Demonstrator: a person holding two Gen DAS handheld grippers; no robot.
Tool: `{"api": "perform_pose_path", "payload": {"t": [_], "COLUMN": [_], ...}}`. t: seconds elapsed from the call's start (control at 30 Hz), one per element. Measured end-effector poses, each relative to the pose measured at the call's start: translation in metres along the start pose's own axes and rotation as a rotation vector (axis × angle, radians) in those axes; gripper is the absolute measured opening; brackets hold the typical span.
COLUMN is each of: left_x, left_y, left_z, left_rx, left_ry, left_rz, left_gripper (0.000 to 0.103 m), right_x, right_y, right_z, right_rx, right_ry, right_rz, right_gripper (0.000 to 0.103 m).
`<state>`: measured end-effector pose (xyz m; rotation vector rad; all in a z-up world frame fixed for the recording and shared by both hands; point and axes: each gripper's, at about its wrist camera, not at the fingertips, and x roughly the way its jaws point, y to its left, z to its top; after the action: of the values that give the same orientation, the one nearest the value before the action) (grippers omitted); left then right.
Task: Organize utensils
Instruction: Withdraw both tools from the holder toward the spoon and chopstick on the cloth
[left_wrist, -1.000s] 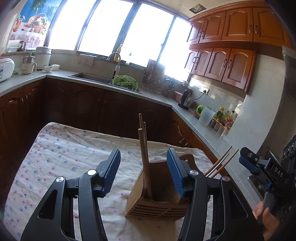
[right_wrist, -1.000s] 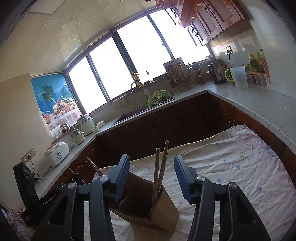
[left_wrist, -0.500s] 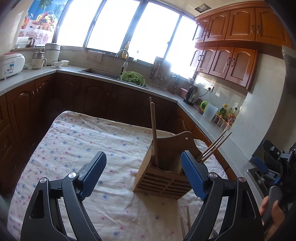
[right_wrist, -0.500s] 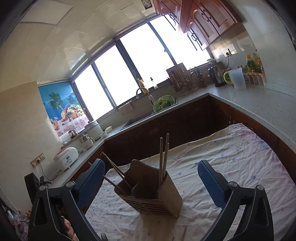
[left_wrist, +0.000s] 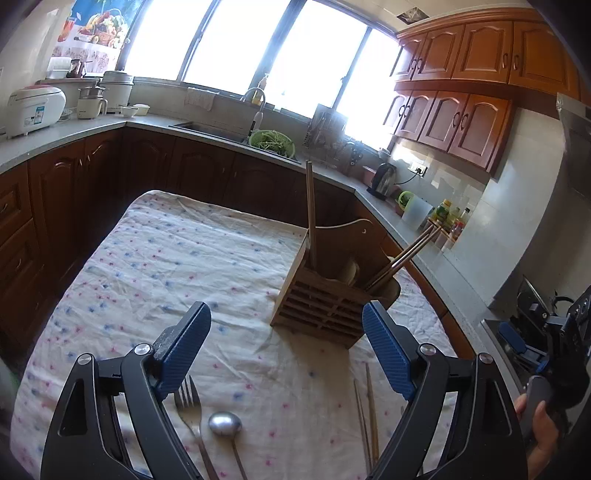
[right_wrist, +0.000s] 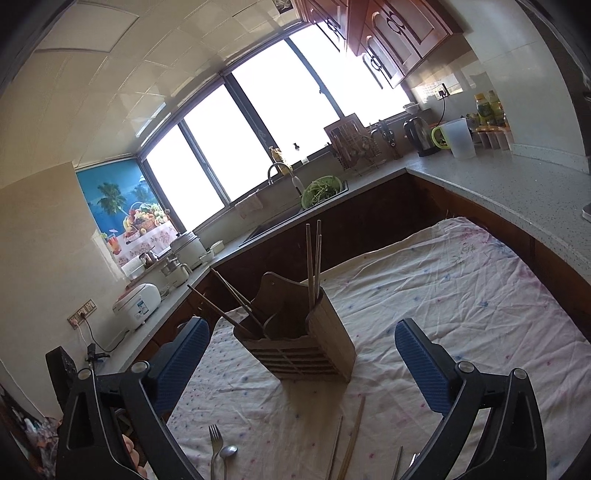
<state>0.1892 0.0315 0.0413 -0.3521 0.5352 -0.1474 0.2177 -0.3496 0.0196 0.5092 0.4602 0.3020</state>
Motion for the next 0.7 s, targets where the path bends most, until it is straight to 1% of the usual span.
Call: {"api": "perform_pose_path", "payload": {"t": [0.23, 0.5, 0.7], "left_x": [-0.017, -0.032, -0.038], "left_y": [0.002, 0.007, 0.012], "left_z": [-0.023, -0.048, -0.07], "left_rx": [-0.01, -0.017, -0.02], "left_ry": [0.027, 0.059, 0.093], "left_rz": [-0.006, -0.006, 0.006], "left_gripper": [0.086, 0.086, 0.086], "right_x": [-0.024, -0.051, -0.06], "right_y": [-0.01, -0.015, -0.02], "right_z": [-0.022, -0.046, -0.069], "right_rx": [0.022, 0.019, 0.004], "right_ry": [0.027, 0.045, 0.071], "right_rz": [-0.022, -0.054, -0.082], "right_gripper": [0.102, 0.102, 0.102]}}
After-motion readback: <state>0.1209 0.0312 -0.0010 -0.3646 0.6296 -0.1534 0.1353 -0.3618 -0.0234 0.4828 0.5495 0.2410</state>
